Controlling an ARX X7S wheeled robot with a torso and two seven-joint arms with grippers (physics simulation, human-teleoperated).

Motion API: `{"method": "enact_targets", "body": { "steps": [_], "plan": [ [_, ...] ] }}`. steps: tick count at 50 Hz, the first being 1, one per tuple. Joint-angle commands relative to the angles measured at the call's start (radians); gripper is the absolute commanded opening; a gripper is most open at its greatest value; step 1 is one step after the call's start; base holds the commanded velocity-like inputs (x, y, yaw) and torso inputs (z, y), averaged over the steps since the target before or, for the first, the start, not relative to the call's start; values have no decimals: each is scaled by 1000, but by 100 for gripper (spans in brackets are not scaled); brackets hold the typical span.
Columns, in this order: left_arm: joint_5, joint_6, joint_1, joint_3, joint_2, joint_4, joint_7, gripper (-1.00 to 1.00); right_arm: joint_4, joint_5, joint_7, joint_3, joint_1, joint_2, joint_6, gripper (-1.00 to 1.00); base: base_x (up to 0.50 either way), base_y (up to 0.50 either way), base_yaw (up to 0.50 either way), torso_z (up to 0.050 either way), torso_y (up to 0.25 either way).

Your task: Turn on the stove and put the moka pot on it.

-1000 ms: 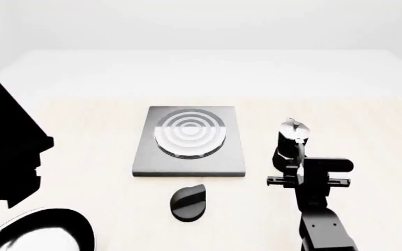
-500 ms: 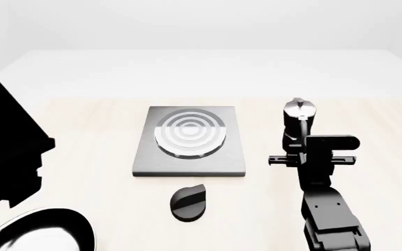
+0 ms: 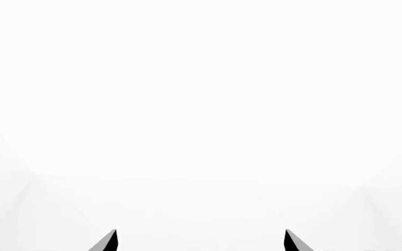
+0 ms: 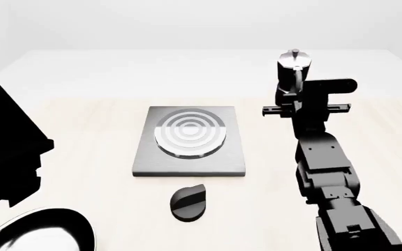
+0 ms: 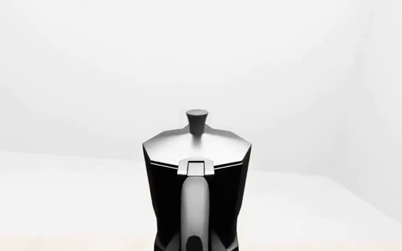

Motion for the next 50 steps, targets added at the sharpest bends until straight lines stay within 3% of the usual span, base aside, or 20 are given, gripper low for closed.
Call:
{"method": "enact_targets", "body": {
  "steps": [1, 19, 40, 50],
  "plan": [
    [5, 0, 6, 3, -3, -2, -2, 100, 232, -73, -34, 6, 174, -40, -83, -100, 0, 0, 0, 0, 0],
    [-2, -6, -7, 13, 1, -8, 1, 100, 232, -119, -108, 62, 255, -83, -23, -100, 0, 0, 0, 0, 1],
    [0, 2, 2, 13, 0, -15, -1, 100, 231, -58, -447, 164, 237, -147, -138, -100, 0, 0, 0, 0, 1],
    [4, 3, 5, 17, 1, -14, -1, 100, 231, -41, -491, 194, 226, -166, -149, -100, 0, 0, 0, 0, 1]
  ]
}}
